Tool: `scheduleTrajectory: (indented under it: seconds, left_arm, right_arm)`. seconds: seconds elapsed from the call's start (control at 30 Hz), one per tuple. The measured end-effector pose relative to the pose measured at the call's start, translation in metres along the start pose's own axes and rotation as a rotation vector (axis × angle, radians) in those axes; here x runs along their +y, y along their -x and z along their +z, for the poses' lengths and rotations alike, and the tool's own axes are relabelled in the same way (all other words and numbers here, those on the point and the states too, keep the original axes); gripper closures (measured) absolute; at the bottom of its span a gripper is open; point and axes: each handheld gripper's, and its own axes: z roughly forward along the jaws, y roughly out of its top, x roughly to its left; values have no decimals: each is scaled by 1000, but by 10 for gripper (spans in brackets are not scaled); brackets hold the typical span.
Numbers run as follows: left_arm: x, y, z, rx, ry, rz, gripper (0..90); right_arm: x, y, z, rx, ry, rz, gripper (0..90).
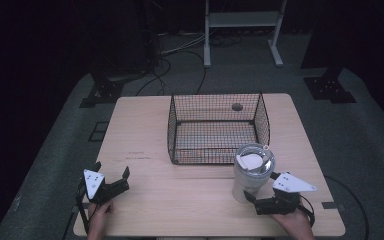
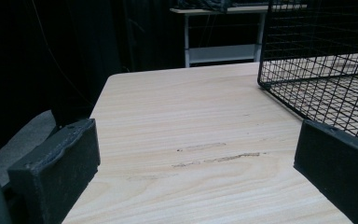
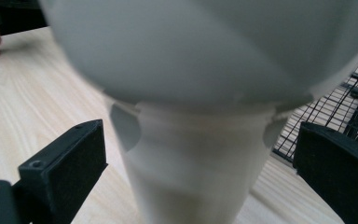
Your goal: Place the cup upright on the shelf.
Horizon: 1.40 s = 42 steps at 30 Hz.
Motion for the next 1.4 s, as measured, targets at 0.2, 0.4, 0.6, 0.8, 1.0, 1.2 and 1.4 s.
scheduleTrajectory:
  seconds: [0.2,0.4,0.6,0.8,1.0,1.2,1.4]
  left_arm:
    - [0,0,0,0,0,-1,0]
    - [0,-1,0,-2,-1,-2,0]
    - [0,0,0,-2,0,-2,0]
    - [0,-1,0,-2,0,-2,0]
    - [0,-1,0,-2,0,-2,0]
    - [0,-1,0,-2,0,-3,0]
    - [0,-1,0,-2,1,-3,0]
  right_arm:
    - [1,-1,8,13,19,11,19]
    - [2,-4,16,19,47,16,19]
    - [2,-3,20,22,75,27,19]
    - [2,-3,22,26,105,28,19]
    - [2,-3,22,23,118,26,35]
    - [2,-2,22,16,122,22,74]
    - [2,-2,22,10,121,12,85]
